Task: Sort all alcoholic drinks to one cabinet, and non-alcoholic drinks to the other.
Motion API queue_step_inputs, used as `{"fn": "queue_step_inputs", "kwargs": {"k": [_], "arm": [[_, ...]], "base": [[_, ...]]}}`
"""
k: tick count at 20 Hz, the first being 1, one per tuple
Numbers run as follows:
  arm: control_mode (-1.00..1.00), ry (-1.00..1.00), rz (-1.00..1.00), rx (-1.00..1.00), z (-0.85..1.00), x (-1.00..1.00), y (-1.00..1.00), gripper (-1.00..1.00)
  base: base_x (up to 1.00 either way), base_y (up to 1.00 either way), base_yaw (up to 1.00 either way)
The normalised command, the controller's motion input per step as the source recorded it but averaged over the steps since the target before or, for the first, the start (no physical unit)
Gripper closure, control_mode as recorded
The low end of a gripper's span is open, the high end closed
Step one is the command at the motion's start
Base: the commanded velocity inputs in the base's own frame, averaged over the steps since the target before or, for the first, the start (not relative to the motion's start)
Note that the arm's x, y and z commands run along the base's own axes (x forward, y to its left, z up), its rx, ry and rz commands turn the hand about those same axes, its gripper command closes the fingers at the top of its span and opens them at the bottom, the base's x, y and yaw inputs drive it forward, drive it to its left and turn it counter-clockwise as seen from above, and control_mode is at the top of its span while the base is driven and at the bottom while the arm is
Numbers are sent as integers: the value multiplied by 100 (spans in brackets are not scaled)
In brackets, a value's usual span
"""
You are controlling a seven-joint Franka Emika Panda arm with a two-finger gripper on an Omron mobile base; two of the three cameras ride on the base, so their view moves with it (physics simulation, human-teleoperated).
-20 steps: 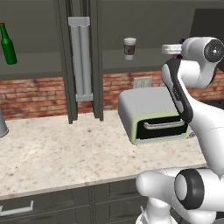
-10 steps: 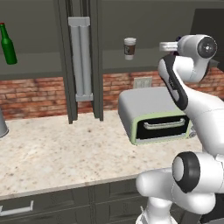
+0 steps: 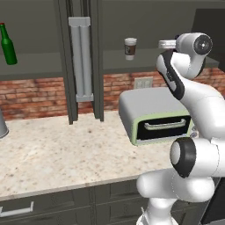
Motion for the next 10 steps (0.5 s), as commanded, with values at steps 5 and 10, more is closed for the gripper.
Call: {"fn": "queue_step_inputs", "kwargs": {"k": [5,10], "arm": [[-100,0,0,0,0,28,-10,100],[-100,0,0,-1,-1,22,-7,100]], "base": [[0,0,0],[0,0,0]]}}
